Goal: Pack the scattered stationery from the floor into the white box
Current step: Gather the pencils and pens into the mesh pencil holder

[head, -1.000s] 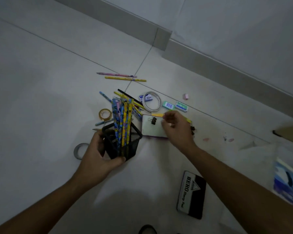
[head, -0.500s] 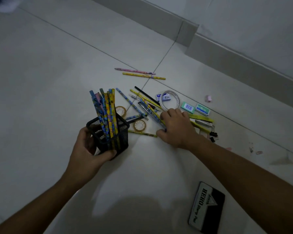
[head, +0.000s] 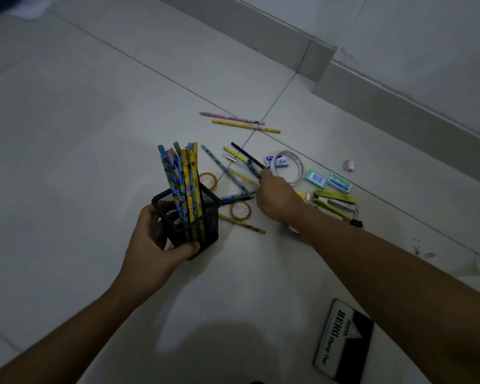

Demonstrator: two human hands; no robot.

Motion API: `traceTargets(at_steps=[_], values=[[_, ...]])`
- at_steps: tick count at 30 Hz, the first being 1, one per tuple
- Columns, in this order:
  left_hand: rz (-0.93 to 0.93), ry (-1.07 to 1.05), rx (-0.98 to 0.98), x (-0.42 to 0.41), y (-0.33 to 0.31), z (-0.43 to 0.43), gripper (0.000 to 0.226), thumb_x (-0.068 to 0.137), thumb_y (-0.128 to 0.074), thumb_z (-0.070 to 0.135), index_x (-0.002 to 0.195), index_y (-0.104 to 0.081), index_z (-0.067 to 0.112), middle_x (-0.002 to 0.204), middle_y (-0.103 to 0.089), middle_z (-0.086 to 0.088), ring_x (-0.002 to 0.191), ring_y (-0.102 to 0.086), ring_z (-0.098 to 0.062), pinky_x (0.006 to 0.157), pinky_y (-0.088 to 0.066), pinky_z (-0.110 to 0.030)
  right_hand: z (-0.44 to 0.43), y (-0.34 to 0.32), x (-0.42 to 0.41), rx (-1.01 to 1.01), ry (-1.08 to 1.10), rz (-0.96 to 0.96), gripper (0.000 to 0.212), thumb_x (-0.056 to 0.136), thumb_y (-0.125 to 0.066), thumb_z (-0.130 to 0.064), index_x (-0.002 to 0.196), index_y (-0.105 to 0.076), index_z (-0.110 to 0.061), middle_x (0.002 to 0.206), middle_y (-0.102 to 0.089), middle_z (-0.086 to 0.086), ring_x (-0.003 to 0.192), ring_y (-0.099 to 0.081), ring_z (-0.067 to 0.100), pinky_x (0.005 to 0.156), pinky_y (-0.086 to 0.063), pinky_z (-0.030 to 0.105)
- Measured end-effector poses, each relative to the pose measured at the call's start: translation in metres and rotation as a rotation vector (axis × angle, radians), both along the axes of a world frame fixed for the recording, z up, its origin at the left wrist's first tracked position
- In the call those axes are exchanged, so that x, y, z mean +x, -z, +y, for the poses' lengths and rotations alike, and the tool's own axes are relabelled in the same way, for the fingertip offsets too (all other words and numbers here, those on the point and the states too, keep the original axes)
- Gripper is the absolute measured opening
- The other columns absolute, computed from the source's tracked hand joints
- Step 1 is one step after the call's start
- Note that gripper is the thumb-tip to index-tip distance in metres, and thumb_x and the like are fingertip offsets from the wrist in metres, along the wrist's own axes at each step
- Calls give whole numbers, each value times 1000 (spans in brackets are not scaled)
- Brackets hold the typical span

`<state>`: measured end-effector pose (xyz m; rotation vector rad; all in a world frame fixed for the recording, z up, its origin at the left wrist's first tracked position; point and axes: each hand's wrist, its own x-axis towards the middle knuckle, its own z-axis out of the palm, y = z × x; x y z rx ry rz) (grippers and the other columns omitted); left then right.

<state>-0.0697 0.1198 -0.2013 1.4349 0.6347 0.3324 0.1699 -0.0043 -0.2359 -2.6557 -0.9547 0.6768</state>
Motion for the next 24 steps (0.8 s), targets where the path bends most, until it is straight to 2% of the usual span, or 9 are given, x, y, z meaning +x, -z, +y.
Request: traceTargets(at_steps=[4, 7, 9, 11, 14, 16, 20, 22, 24], values=[[22, -11, 7, -6, -1, 1, 73, 48, -79, 26, 115, -50, 34, 119, -64, 21, 115, -60, -2, 90, -51, -17, 15, -11, 3, 163, 59, 33, 13, 94, -48, -17, 102, -46, -7, 89, -55, 17, 79, -54, 34, 62, -34, 32], [42, -19, 29, -9, -1, 1, 73, 50, -82, 18, 114, -50, 36, 118, -65, 20, 114, -61, -3, 93, -49, -26, 32, -17, -1, 138, -25, -28, 20, 92, -52, -31, 92, -40, -14, 89, -47, 10, 76, -47, 27, 62, -35, 33], [53, -18, 42, -11, -3, 2, 74, 51, -83, 16, 114, -50, 36, 116, -65, 23, 113, -61, -1, 92, -50, -24, 43, -14, -3, 53, -71, -36, 30, 93, -52, -41, 98, -46, -12, 99, -52, 13, 86, -52, 30, 65, -38, 34], [53, -16, 36, -14, -4, 2, 75, 48, -81, 26, 115, -50, 36, 117, -64, 24, 113, -60, 0, 89, -52, -18, 52, -9, -2, -48, -111, -41, 45, 91, -54, -47, 114, -48, -9, 114, -53, 15, 99, -55, 33, 71, -42, 35], [50, -9, 23, -19, -5, 5, 76, 48, -80, 29, 117, -50, 37, 120, -63, 23, 115, -59, 0, 91, -50, -14, 58, -5, 1, -106, -152, -17, 52, 88, -61, -37, 128, -42, -8, 121, -54, 17, 104, -57, 35, 70, -41, 32], [51, -5, 25, -22, -5, 7, 76, 49, -80, 29, 118, -50, 37, 121, -62, 23, 117, -58, 0, 92, -49, -15, 60, -6, 0, -119, -152, -2, 46, 89, -60, -30, 126, -44, -8, 117, -58, 18, 101, -58, 35, 68, -40, 31], [52, -15, 29, -27, -4, 11, 76, 50, -80, 28, 118, -49, 38, 121, -62, 23, 117, -58, 0, 97, -48, -18, 56, -10, -3, -73, -97, -59, 32, 93, -50, -35, 110, -52, -9, 108, -61, 17, 97, -58, 36, 68, -39, 31], [54, -18, 26, -30, -2, 11, 76, 50, -80, 28, 118, -49, 38, 121, -62, 22, 118, -58, -1, 100, -47, -24, 50, -8, -4, 30, -133, -85, 21, 90, -55, -34, 94, -50, -14, 92, -61, 14, 89, -59, 35, 64, -38, 31], [60, -11, 26, -31, -1, 11, 77, 50, -80, 28, 120, -49, 37, 122, -62, 21, 119, -57, -2, 101, -45, -29, 43, -7, -4, 92, -252, -72, 25, 86, -64, -36, 85, -45, -19, 80, -53, 5, 81, -57, 32, 60, -38, 32]])
